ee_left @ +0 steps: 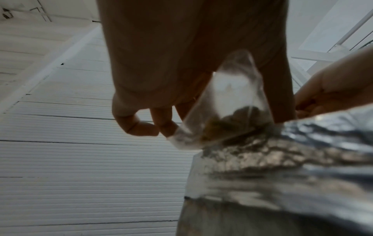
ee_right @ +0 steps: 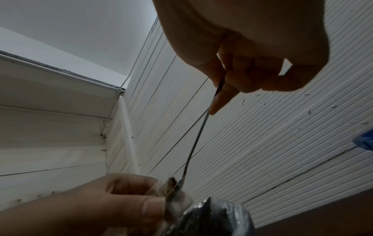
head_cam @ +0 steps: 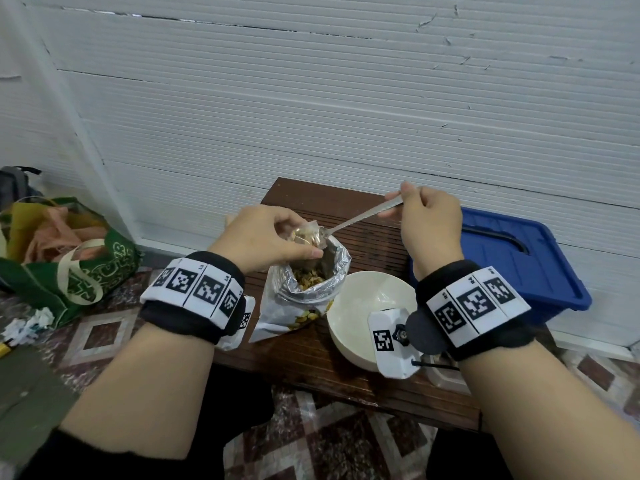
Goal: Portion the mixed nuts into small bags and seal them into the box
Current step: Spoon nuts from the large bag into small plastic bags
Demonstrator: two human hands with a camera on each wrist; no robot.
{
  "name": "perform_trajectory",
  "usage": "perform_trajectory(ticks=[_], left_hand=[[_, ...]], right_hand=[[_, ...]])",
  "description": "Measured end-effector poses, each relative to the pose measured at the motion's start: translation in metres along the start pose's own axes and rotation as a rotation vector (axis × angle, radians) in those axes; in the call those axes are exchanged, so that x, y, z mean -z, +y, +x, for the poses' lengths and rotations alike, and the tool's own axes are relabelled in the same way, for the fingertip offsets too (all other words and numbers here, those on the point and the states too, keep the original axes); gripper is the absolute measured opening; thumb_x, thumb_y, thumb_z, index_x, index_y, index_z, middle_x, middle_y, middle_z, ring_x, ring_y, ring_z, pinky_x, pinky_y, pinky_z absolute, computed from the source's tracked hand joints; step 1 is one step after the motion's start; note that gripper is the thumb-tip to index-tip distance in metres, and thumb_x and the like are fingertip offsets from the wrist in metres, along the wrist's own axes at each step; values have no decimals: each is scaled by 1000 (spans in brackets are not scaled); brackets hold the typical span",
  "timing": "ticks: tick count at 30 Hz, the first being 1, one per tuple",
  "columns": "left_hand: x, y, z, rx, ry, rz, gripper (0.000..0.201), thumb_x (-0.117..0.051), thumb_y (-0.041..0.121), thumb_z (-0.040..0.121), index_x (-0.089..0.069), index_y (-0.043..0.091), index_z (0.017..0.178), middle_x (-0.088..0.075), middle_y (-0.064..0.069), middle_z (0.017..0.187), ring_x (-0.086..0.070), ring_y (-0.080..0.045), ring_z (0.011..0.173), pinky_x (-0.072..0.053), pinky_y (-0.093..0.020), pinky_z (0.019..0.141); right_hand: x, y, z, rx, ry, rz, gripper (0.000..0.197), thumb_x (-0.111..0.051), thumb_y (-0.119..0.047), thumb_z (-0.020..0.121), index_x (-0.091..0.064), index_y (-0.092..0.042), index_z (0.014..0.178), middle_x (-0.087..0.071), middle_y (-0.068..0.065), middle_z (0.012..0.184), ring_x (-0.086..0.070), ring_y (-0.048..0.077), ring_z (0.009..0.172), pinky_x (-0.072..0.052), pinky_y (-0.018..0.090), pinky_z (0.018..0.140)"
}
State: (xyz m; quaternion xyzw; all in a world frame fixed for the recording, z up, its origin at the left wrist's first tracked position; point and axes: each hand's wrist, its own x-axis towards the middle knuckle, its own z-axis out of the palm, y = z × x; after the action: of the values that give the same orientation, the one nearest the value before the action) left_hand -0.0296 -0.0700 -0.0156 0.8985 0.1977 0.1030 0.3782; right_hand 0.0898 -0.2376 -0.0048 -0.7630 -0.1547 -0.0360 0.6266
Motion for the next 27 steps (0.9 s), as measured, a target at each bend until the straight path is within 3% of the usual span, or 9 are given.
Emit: perform_trajectory(ticks=[3, 5, 9, 15, 18, 21, 23, 25, 27], left_hand=[[-3, 4, 0, -21, 14, -52, 47, -79, 69, 49, -64, 38, 81, -64, 18, 87, -60, -7, 91, -51, -36, 85], [-3, 3, 1, -33, 48, -85, 32, -81, 50, 64, -63, 34, 85, -64, 14, 92, -59, -4, 88, -48, -17, 65], [1, -2, 3, -18, 107, -138, 25, -78, 42, 74, -64, 28, 90, -62, 4, 87, -59, -6, 75, -42, -12, 42], [8, -6, 2, 19, 101, -107, 21, -76, 46, 74, -63, 32, 85, -65, 5, 87, -62, -7, 80, -45, -21, 55], [9, -6, 1, 23, 62, -83, 21, -75, 46, 74, -62, 33, 85, -64, 5, 88, -60, -7, 69, -43, -19, 50], [9, -7, 2, 33, 63, -82, 22, -74, 49, 73, -62, 35, 84, -64, 3, 93, -61, -9, 73, -43, -19, 46], [8, -6, 1, 34, 59, -85, 21, -74, 48, 73, -61, 35, 84, -63, 2, 93, -61, -9, 72, -45, -21, 45], [8, -5, 1, 27, 53, -84, 21, -75, 47, 74, -61, 34, 85, -63, 2, 91, -59, -8, 65, -45, -19, 42], [8, -5, 1, 14, 57, -73, 22, -75, 47, 74, -63, 33, 86, -63, 2, 90, -59, -6, 66, -46, -18, 41]], right_hand=[[-2, -4, -6, 84, -76, 79, 34, -47, -28, 100, -69, -24, 74, -71, -4, 63, -66, 12, 78, -50, 35, 86], [-1, -8, -11, 177, -130, 144, 30, -47, -26, 100, -70, -21, 81, -71, -3, 68, -63, 5, 74, -46, 26, 79], [7, -12, -12, 304, -82, 220, 26, -45, -19, 101, -68, -14, 90, -68, -3, 79, -54, -5, 60, -40, 11, 62], [14, -3, -8, 289, 160, 186, 30, -44, -24, 102, -62, -26, 77, -66, -14, 74, -60, -1, 68, -46, 20, 69], [7, 6, -16, 295, 56, 57, 29, -46, -24, 101, -65, -25, 78, -64, -16, 66, -59, -4, 67, -45, 12, 68], [-3, 16, -26, 348, -152, -71, 24, -49, -20, 99, -70, -16, 89, -67, -9, 76, -58, -8, 65, -39, 5, 62], [-11, 23, -31, 441, -236, -169, 23, -50, -21, 99, -71, -16, 93, -68, -8, 79, -58, -3, 64, -42, 14, 63], [-19, 31, -35, 594, -268, -338, 22, -49, -23, 97, -70, -18, 92, -69, -5, 78, -60, 13, 73, -46, 36, 73], [-26, 37, -40, 777, -251, -543, 24, -47, -24, 95, -68, -17, 84, -65, -4, 69, -55, 24, 69, -37, 36, 70]])
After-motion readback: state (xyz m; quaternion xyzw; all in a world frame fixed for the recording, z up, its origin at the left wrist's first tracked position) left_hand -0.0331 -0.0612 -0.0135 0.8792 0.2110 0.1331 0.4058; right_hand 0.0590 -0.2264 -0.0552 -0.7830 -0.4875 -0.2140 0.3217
